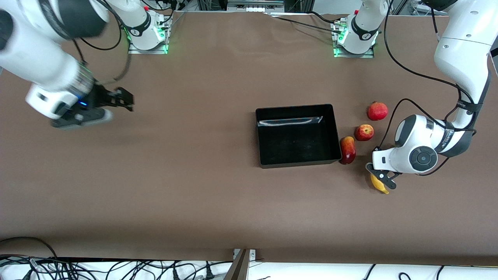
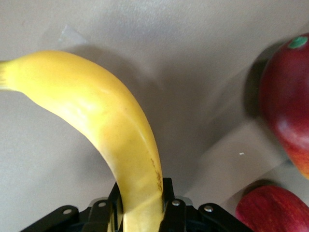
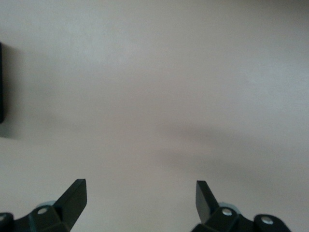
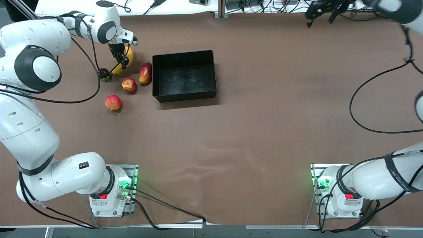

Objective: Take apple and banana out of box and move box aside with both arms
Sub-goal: 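Reach the right gripper to the tray rim while the left gripper withdraws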

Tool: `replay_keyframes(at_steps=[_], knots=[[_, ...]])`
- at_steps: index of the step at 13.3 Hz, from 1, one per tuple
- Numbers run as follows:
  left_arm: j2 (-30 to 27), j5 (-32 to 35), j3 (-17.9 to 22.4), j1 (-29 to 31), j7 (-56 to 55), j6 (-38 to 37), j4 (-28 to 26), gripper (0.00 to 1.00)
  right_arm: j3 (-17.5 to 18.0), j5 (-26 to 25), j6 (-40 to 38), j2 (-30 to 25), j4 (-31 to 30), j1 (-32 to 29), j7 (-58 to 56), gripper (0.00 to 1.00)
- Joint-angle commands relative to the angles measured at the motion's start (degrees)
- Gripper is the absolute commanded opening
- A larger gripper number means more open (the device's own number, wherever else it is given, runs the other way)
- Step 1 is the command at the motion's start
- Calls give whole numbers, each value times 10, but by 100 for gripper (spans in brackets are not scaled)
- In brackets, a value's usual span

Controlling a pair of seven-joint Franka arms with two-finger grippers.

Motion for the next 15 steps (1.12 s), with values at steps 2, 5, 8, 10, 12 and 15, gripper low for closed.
replay_keyframes(at_steps=[2,5,8,10,12,15], knots=[[-4,13,-5,1,13,9,1,100,-4,27,58,55,20,68,53,100],[-47,9,-50,5,3,-28,11,100,-4,53,96,137,93,138,202,100],[-99,-70,-70,6,-6,-131,59,100,-4,54,116,232,181,192,330,100],[-111,-117,-73,5,-41,-222,114,100,-5,55,166,263,186,221,381,100],[-122,-124,-75,-1,-95,-326,172,100,-5,54,210,295,187,253,425,100],[-176,-141,-62,-43,-177,-374,196,100,-5,53,247,330,187,289,474,100]])
